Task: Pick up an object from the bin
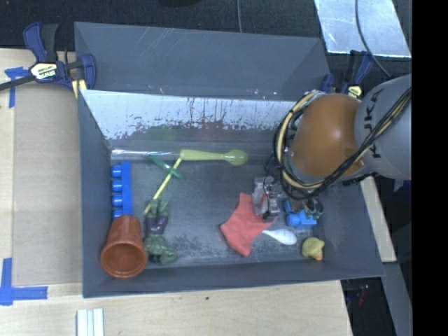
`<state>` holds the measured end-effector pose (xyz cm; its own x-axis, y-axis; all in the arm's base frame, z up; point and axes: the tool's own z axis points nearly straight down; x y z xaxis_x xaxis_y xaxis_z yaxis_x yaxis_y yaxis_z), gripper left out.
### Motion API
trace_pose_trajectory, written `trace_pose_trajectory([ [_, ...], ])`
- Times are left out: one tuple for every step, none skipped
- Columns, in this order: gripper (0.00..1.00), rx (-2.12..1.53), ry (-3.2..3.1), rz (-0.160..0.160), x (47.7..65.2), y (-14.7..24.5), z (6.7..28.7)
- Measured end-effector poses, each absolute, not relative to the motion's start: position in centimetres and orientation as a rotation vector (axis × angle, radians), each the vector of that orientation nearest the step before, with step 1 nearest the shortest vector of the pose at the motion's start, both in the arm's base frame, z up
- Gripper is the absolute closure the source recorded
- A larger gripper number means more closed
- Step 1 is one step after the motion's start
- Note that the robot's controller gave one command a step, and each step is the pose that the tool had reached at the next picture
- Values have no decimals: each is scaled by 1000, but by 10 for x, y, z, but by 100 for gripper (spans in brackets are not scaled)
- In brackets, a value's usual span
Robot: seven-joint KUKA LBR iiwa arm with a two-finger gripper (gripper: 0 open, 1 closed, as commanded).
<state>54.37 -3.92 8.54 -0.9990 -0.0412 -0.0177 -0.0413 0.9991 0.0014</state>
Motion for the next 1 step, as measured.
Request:
trace_pose_trajectory([
  [100,-65,3123,3,544,-39,85],
])
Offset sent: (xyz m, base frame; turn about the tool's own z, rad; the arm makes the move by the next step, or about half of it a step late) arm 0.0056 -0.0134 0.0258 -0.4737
